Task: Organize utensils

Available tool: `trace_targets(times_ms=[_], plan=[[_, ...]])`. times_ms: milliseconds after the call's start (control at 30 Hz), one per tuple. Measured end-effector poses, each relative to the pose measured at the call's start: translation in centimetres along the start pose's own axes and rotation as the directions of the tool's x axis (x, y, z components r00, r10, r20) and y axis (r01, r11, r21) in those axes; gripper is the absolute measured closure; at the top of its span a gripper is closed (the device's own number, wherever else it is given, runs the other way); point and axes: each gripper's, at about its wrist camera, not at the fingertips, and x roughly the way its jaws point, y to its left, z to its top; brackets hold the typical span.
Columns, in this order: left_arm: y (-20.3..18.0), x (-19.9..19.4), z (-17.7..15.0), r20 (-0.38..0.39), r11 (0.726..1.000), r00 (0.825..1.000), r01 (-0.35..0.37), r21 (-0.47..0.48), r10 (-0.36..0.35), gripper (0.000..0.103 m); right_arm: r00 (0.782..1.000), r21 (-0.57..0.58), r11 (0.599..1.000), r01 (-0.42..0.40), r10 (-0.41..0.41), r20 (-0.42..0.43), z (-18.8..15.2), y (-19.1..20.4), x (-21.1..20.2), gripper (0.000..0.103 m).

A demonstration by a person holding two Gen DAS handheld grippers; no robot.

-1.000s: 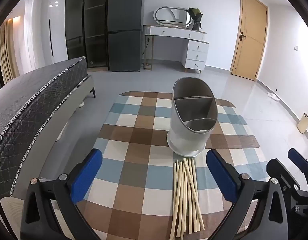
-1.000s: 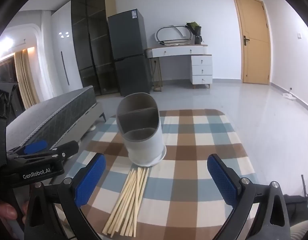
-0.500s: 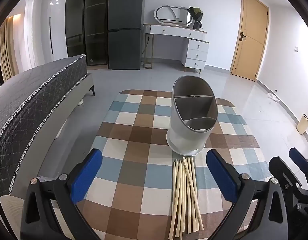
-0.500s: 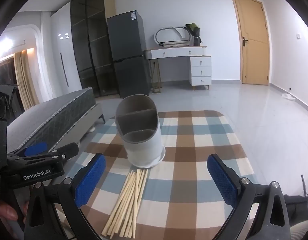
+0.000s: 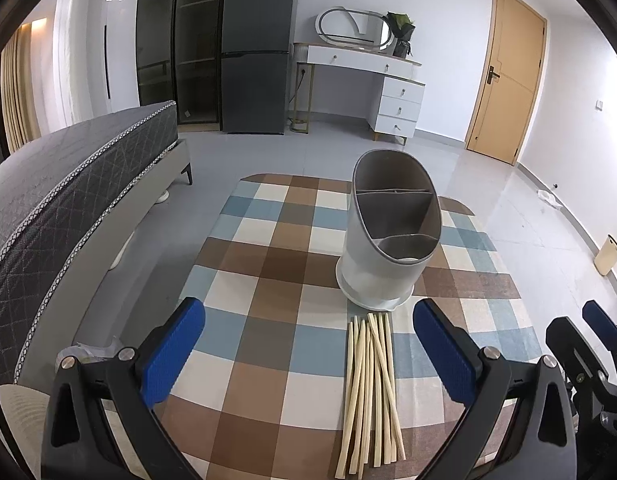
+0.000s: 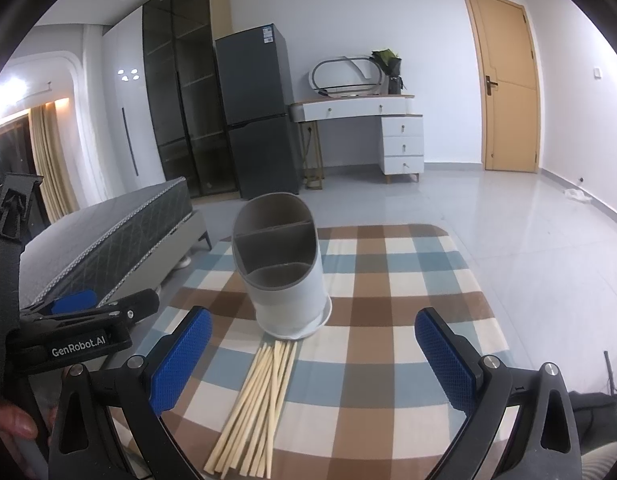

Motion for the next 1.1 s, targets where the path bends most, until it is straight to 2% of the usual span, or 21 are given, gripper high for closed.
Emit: trace_targets(times_ms=[1100], plan=[[-0.37,-0.22,0.09,-0.003,1.0,1.0,0.019,0.005,-0.019,0.002,1.0,0.011,1.0,-0.02,0.02,0.001,0.08,-0.25,0.12,0.001]])
